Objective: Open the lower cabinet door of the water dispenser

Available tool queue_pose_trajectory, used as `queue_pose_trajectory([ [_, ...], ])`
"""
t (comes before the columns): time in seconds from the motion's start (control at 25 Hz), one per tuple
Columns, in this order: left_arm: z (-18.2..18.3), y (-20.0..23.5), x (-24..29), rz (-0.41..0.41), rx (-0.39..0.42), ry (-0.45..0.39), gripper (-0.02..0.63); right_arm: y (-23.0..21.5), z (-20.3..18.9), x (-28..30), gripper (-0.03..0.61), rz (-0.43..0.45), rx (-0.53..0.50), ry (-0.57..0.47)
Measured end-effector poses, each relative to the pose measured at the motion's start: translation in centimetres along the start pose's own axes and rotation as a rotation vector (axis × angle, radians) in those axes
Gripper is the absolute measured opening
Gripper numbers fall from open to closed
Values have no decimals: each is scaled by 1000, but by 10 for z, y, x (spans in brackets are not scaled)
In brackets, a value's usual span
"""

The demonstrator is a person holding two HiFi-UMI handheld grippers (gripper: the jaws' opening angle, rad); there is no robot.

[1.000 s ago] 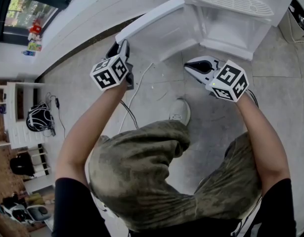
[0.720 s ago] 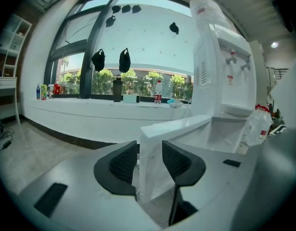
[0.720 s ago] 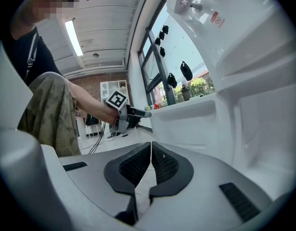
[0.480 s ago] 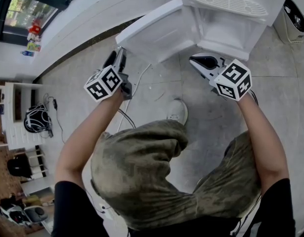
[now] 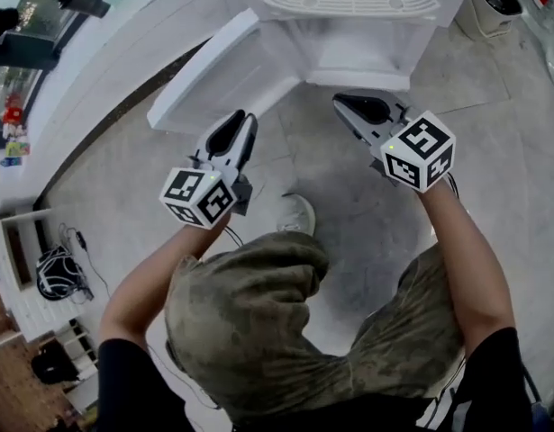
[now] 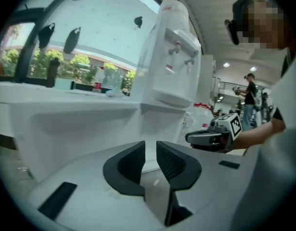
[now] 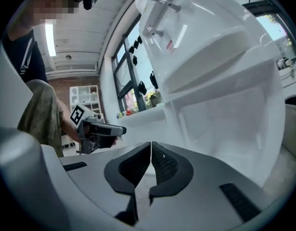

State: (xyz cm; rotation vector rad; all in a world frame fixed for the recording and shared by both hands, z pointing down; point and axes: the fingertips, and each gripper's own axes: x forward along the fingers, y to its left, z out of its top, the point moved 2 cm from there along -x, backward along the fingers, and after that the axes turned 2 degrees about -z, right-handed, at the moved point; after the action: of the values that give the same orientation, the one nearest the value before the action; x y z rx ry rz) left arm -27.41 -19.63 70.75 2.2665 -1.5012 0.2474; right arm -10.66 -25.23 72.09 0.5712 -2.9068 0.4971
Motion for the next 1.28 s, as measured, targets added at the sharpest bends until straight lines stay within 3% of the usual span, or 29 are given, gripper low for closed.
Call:
queue_pose_trajectory([
  [0.12,-2,-36,58,-184,34,66,30,-12,2,-12,5,-82,30,19],
  [0.2,9,-56,83,-240,73,64,11,-13,6,-19,5,-99,-2,57],
  [0.28,28,-72,92,-259,120,48,6,-12,12,-32,5,-126,24,62],
  [0.36,42,-89,91,-282,145,79,6,-6,20,-54,5,-175,150,27],
  [0.68,71,-146,29,-301,101,245,5,59,7,-185,2,-484,533,55],
  [0.8,76,-158,-21,-238,62,316,5,98,13,-237,2,-588,632,93],
  [1.0,89,-199,-136,-127,-34,393,5,158,72,-311,2,-649,577,119],
  [1.28,169,-298,-244,-73,-106,277,5,202,187,-410,2,-623,397,107],
])
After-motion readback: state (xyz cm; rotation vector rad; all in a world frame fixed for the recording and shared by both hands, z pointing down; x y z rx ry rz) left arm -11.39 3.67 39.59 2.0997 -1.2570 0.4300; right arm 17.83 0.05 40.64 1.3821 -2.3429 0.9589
